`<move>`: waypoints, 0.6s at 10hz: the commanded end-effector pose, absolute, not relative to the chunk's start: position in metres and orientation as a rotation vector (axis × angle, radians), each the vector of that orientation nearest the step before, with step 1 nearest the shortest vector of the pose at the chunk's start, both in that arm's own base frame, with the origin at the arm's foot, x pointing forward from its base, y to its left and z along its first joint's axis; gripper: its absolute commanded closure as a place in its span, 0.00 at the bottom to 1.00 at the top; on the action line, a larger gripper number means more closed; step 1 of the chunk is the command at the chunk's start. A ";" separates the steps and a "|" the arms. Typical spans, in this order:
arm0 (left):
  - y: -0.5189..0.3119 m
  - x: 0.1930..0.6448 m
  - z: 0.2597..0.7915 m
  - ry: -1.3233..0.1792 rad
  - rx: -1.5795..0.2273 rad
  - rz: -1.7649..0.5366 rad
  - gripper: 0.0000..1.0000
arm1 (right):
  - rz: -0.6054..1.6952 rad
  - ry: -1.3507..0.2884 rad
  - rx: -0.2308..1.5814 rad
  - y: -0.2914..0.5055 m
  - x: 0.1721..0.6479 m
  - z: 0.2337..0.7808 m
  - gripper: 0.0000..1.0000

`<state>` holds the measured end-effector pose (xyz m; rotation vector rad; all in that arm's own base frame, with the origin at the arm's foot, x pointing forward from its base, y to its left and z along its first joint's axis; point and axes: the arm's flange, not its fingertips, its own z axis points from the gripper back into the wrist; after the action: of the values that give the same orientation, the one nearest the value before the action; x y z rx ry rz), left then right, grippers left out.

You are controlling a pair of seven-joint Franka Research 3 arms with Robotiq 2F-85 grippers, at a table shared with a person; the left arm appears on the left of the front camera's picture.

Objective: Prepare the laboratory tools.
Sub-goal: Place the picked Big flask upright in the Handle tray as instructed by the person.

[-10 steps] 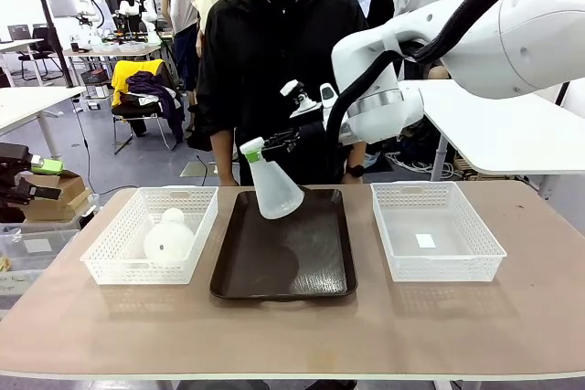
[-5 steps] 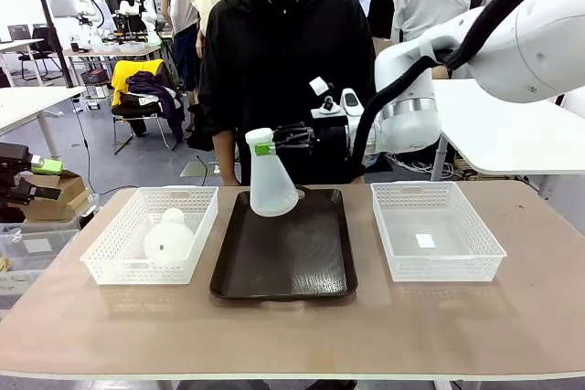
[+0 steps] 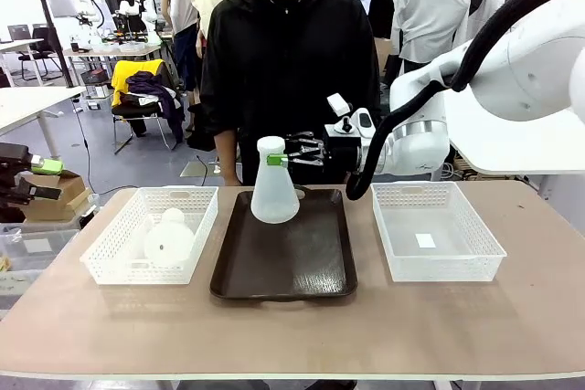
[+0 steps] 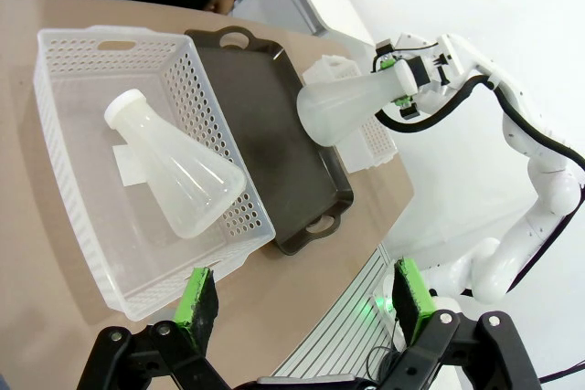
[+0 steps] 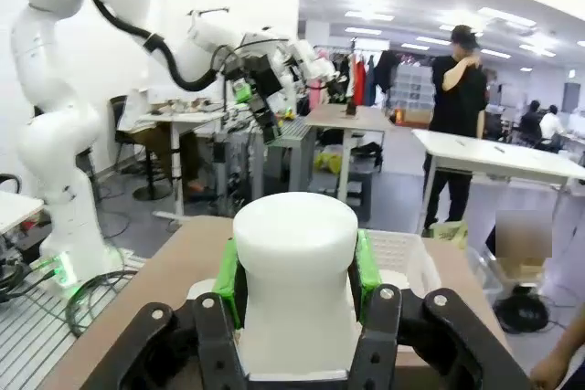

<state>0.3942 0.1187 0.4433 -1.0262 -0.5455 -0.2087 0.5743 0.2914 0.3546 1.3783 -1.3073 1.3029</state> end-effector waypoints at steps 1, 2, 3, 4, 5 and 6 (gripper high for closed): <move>0.120 0.392 0.443 -0.551 -1.031 -0.223 0.00 | 1.231 -1.375 1.371 0.297 0.579 0.350 1.00; 0.120 0.392 0.443 -0.551 -1.031 -0.223 0.00 | 1.206 -1.377 1.390 0.297 0.584 0.347 1.00; 0.120 0.392 0.443 -0.551 -1.031 -0.223 0.00 | 1.180 -1.373 1.399 0.298 0.591 0.342 1.00; 0.120 0.392 0.443 -0.551 -1.031 -0.223 0.00 | 1.163 -1.363 1.400 0.298 0.596 0.337 1.00; 0.120 0.392 0.443 -0.551 -1.031 -0.223 0.00 | 1.148 -1.351 1.391 0.297 0.601 0.331 1.00; 0.120 0.392 0.443 -0.551 -1.031 -0.223 0.00 | 1.141 -1.342 1.382 0.295 0.604 0.325 1.00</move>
<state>0.3942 0.1187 0.4433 -1.0262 -0.5455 -0.2087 0.5934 0.2899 0.3242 1.3793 -1.3432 1.1789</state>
